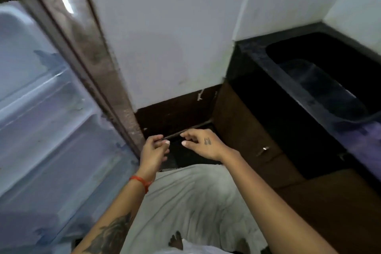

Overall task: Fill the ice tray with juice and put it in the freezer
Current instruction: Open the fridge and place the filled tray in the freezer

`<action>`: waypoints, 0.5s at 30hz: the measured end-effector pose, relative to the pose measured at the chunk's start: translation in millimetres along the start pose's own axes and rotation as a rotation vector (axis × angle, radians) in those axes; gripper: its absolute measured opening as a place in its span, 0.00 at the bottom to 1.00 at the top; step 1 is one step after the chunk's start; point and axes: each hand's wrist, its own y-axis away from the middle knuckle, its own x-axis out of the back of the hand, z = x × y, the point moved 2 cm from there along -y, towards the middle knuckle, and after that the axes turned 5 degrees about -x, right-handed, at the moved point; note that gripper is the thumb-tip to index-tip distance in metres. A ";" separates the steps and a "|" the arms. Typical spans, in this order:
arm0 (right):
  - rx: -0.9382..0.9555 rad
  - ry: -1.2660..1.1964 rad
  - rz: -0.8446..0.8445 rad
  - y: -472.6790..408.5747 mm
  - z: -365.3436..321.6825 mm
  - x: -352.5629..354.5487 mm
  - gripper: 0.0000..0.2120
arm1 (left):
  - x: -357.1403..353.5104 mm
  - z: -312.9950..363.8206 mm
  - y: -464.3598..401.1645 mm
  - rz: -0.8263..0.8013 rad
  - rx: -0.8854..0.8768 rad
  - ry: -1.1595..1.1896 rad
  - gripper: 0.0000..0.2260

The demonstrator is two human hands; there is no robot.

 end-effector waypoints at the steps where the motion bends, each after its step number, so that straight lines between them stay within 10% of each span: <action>1: -0.013 0.018 0.066 16.2 15.7 13.8 0.18 | -21.3 5.2 4.8 -0.067 -0.049 -0.093 0.14; 15: -0.441 0.307 1.226 312.0 260.4 199.5 0.17 | -367.9 51.7 127.5 -0.866 -1.085 -0.933 0.20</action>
